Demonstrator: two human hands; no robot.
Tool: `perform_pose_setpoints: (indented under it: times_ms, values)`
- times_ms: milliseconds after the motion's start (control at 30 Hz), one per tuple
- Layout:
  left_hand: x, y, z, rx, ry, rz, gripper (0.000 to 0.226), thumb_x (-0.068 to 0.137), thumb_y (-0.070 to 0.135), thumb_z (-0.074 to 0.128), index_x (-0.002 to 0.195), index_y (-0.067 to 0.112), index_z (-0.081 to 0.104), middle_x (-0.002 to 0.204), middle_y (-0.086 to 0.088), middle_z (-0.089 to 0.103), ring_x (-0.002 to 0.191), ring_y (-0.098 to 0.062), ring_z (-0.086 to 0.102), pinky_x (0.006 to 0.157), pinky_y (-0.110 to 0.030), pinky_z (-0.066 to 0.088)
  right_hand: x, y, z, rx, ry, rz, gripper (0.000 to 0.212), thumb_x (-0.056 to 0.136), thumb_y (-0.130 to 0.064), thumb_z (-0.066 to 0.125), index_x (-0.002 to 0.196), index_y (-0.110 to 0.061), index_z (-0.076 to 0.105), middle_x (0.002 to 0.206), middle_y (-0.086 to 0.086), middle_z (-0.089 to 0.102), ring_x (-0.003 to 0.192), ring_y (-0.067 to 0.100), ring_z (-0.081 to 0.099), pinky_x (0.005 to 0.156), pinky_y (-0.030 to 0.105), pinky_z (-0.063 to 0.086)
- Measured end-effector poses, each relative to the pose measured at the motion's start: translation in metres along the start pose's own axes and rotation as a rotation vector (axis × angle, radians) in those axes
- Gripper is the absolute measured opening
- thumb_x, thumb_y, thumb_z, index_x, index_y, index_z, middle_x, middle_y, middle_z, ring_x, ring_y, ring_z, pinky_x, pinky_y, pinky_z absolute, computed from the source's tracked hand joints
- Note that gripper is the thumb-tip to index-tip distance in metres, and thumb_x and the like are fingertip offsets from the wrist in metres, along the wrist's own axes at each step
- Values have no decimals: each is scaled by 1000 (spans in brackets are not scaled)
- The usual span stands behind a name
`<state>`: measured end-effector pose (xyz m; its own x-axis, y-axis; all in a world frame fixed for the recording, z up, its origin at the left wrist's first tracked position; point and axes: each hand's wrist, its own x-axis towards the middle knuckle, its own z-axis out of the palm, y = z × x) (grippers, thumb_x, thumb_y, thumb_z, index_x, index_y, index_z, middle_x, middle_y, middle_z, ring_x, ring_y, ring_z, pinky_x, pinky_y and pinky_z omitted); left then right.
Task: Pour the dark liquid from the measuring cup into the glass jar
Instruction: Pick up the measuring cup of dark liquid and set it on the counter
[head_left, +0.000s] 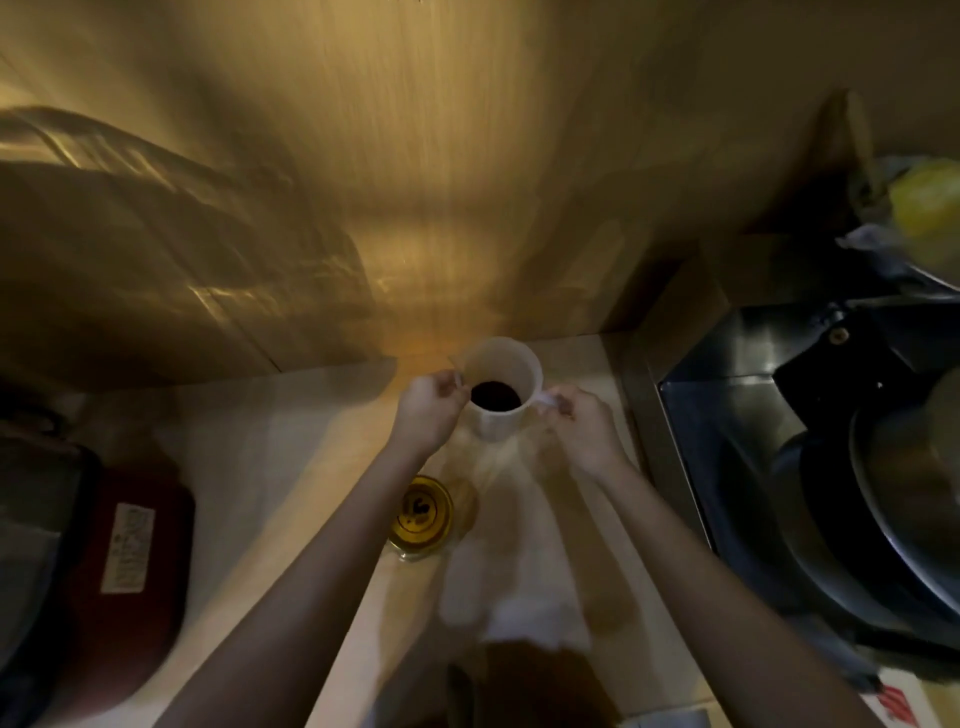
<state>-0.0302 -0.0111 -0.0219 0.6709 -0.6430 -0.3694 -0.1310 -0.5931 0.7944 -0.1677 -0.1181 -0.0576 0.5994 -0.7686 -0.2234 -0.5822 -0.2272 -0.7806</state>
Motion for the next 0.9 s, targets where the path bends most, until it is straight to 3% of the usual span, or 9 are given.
perform_pose_setpoints:
  times_ms: [100,200,367,433,500,567,733,767,900]
  values:
    - [-19,10,3,4,36,46,31,89,20,50,115,7,60,109,-11,66,109,-25,58,82,-26,40,-21,-2,-13,95,36,16,16,89,-12,61,101,-5,68,95,14,71,90,28,65,83,46,54]
    - [-42,15,7,4,30,106,35,88,21,52,120,10,57,115,-7,65,112,-17,57,79,-19,37,-44,-1,-26,121,102,25,14,85,-9,65,97,-4,70,92,13,71,89,26,64,82,39,51]
    - [-86,7,21,52,-20,197,26,87,22,53,107,9,65,93,0,66,90,-13,60,78,-27,46,-79,14,-38,148,137,85,9,80,-4,65,80,-11,71,80,9,68,80,23,63,77,33,50]
    - [-99,-2,30,64,-31,206,23,87,22,54,101,9,66,85,0,63,83,-13,58,77,-30,46,-92,25,-39,134,145,111,24,78,-3,66,64,-22,64,72,8,66,74,21,61,75,33,49]
    - [-111,-14,39,87,-47,212,16,87,22,53,84,10,64,69,-2,57,68,-16,52,66,-30,40,-107,35,-37,121,137,124,31,76,-5,67,56,-27,60,66,9,65,70,21,60,72,36,50]
    - [-123,-26,46,95,-52,207,15,87,20,53,79,9,61,64,-5,53,65,-17,49,60,-28,32,-120,44,-35,109,124,131,25,76,-7,68,57,-22,62,66,9,65,68,20,58,68,34,48]
    - [-148,-46,55,28,-37,215,16,86,8,53,90,-3,63,88,-32,66,79,-26,57,51,-9,32,-146,57,-25,73,60,163,6,79,-6,67,75,-4,71,71,10,65,72,15,56,59,21,40]
    - [-152,-49,57,10,-45,218,16,87,5,52,90,-6,63,94,-34,65,88,-24,54,52,-4,32,-148,59,-23,72,49,174,6,79,-6,68,75,-3,71,72,12,65,73,16,57,60,23,41]
    - [-158,-62,61,-13,-37,219,16,87,6,52,89,-5,63,96,-33,66,87,-31,59,53,-2,32,-153,66,-15,64,22,185,11,78,-7,69,69,-11,66,70,10,65,73,19,58,69,27,43]
